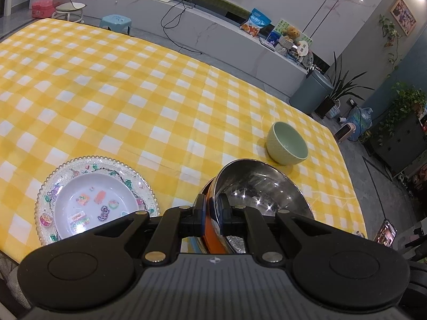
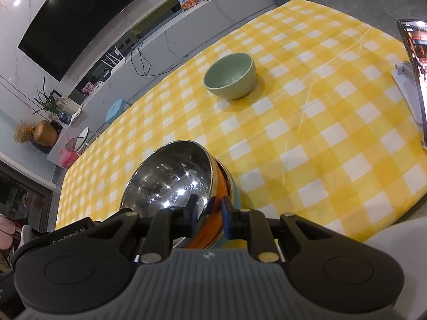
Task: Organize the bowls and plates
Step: 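Carry the orange bowl with both grippers and lower it into the blue bowl, then open both grippers and lift them off the orange bowl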
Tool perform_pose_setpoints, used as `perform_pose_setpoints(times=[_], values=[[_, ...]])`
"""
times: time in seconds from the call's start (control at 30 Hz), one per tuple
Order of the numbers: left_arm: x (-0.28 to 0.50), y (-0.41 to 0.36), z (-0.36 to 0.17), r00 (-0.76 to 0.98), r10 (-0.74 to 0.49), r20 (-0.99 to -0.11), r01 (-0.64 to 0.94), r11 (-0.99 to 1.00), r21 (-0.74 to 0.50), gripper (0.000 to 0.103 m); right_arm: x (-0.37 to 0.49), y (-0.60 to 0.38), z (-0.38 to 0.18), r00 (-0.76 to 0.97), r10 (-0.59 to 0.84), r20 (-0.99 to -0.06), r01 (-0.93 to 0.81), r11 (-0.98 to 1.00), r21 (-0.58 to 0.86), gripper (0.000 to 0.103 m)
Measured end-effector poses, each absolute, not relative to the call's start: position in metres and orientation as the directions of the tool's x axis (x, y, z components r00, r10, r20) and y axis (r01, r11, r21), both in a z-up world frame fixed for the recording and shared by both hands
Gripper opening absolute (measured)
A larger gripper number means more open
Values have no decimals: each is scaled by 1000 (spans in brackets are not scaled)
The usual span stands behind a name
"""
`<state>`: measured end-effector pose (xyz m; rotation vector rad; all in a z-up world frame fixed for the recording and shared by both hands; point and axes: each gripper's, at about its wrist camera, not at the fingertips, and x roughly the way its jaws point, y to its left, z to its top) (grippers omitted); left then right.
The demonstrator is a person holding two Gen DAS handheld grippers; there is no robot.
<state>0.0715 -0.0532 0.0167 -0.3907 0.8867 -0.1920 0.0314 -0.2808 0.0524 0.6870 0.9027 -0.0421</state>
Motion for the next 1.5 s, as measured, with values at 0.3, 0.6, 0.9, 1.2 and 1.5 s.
perform_pose_setpoints(times=[0.3,0.6,0.9,1.2,1.5], values=[[73,-58,14,614,-308,-726,17,926,-378,10,35,-279,49,624,246,-742,308,795,523,17],[76,-63,17,594,-298,-747,52,941,-334,10,38,-279,50,610,246,-754,301,808,507,17],[77,-68,19,587,-293,-755,94,951,-296,14,40,-275,51,610,235,-757,284,827,486,21],[81,-61,26,605,-341,-719,113,931,-346,21,39,-278,60,660,205,-723,248,849,467,34],[98,-63,38,651,-348,-674,147,930,-338,23,48,-285,67,709,180,-682,219,863,455,36]])
